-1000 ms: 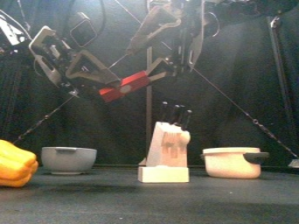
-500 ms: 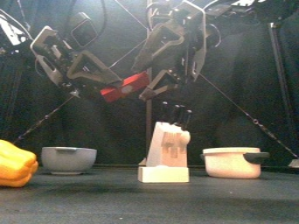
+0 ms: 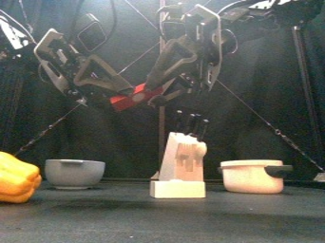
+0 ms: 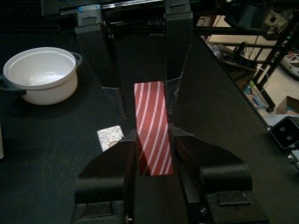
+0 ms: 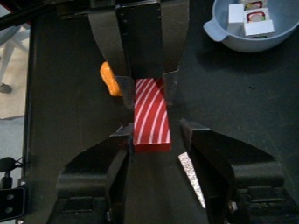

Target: Hand over salmon

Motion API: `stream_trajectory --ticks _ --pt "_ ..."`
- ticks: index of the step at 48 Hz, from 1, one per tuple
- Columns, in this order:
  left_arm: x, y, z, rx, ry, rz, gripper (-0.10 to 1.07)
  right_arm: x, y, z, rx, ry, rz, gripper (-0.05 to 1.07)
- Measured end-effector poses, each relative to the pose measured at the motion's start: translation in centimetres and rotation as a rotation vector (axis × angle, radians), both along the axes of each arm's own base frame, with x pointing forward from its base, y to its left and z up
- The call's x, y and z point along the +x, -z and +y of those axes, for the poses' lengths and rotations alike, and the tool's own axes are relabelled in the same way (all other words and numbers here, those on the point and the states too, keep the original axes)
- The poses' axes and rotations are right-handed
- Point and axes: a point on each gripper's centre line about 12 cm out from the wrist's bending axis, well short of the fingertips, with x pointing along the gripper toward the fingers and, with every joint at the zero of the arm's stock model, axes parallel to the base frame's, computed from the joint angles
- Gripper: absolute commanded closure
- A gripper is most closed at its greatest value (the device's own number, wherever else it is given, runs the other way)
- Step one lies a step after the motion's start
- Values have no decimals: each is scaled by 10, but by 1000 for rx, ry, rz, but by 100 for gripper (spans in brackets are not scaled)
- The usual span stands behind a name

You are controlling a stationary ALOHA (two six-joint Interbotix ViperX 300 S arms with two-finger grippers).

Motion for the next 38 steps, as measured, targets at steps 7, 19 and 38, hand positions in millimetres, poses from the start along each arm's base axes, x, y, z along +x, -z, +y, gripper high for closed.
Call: stream_trajectory --ticks 7,19,38 --pt "1 0 0 0 -2 0 49 0 1 0 -1 -2 1 29" --pt "0 1 1 -1 -4 3 47 0 1 0 1 -1 1 42" --pt "0 0 1 -1 -4 2 20 0 2 0 5 2 4 42"
